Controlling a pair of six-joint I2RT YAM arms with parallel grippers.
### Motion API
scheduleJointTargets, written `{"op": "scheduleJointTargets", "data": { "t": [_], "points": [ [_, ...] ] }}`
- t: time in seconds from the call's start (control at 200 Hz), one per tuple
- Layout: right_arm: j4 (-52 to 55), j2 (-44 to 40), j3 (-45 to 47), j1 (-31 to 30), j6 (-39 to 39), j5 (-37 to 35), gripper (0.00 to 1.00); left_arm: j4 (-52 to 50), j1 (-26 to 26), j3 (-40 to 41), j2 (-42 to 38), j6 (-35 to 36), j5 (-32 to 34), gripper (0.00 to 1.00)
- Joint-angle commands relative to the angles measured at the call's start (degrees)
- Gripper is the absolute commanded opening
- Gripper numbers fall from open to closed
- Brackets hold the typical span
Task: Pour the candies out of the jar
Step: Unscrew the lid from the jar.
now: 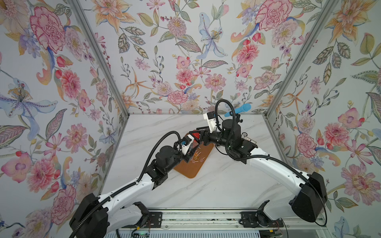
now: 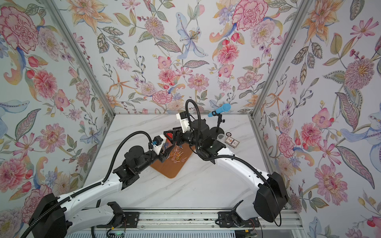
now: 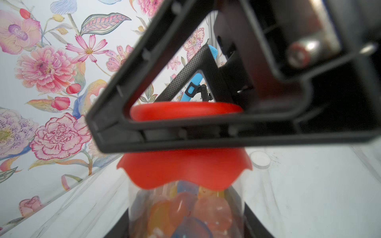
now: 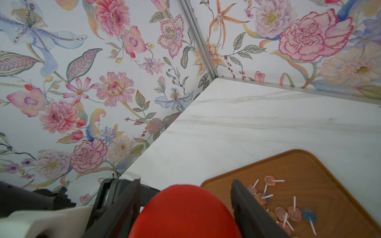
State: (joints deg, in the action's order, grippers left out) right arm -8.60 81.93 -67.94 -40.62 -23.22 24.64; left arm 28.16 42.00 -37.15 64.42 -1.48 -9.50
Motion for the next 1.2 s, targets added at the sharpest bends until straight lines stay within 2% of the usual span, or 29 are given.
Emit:
{"op": "scheduleJointTargets", "data": {
  "t": [0.0,0.065,0.125,0.15,0.255,0.385,0.41,0.445,0.515,0.56,0.591,0.731,0.816,1.006,1.196],
  "points": [
    [-8.9,-2.0,2.0,2.3,2.9,22.3,0.38,6.6,-0.1,-0.7,-2.0,-1.5,-15.9,0.0],
    [-7.8,-2.3,1.8,3.1,4.6,29.3,0.35,7.6,-0.7,-1.1,-1.8,-2.7,-19.8,0.0],
    [-4.9,-2.9,1.8,3.1,6.7,32.0,0.33,8.0,-1.1,-1.1,-1.8,-3.3,-22.2,0.0],
    [-3.6,-3.2,2.0,4.8,7.5,32.7,0.32,8.3,-1.4,-1.0,-1.9,-3.5,-22.9,0.0],
    [0.3,-4.5,2.1,5.3,10.4,33.5,0.31,8.6,-1.7,-1.0,-2.0,-4.1,-24.7,0.0],
    [0.3,-4.1,1.5,5.2,9.2,31.0,0.34,7.7,-1.7,-1.5,-1.3,-3.9,-23.8,0.0],
    [0.0,-4.0,1.4,5.2,8.4,30.0,0.37,7.5,-1.7,-1.6,-1.1,-3.8,-23.2,0.0],
    [-0.1,-3.8,1.0,5.2,7.3,27.6,0.49,7.2,-1.7,-1.7,-0.9,-3.7,-22.4,0.0],
    [0.9,-3.9,0.4,5.4,5.4,21.0,0.8,6.5,-1.7,-1.6,-0.7,-3.4,-20.2,0.0],
    [1.6,-4.3,0.2,5.7,4.5,16.5,0.91,6.4,-1.7,-1.2,-0.9,-3.3,-18.1,0.0],
    [1.9,-4.8,0.0,6.0,3.8,13.7,0.95,6.2,-1.7,-0.9,-1.0,-3.0,-16.5,0.0],
    [1.5,-7.4,1.1,8.9,-3.0,6.7,0.96,5.1,-1.7,0.7,-1.5,-1.3,-4.8,0.0],
    [1.3,-8.3,1.8,8.3,-4.1,3.0,0.96,3.1,-1.6,0.2,-0.9,-0.3,0.1,0.0],
    [1.3,-7.0,1.8,4.0,-4.2,-4.6,0.96,2.7,-1.1,-0.7,1.2,0.3,4.8,0.0],
    [0.7,-3.1,0.2,0.7,-4.7,-7.5,0.94,3.0,0.0,-1.5,2.1,0.9,6.8,0.0]
  ]
}}
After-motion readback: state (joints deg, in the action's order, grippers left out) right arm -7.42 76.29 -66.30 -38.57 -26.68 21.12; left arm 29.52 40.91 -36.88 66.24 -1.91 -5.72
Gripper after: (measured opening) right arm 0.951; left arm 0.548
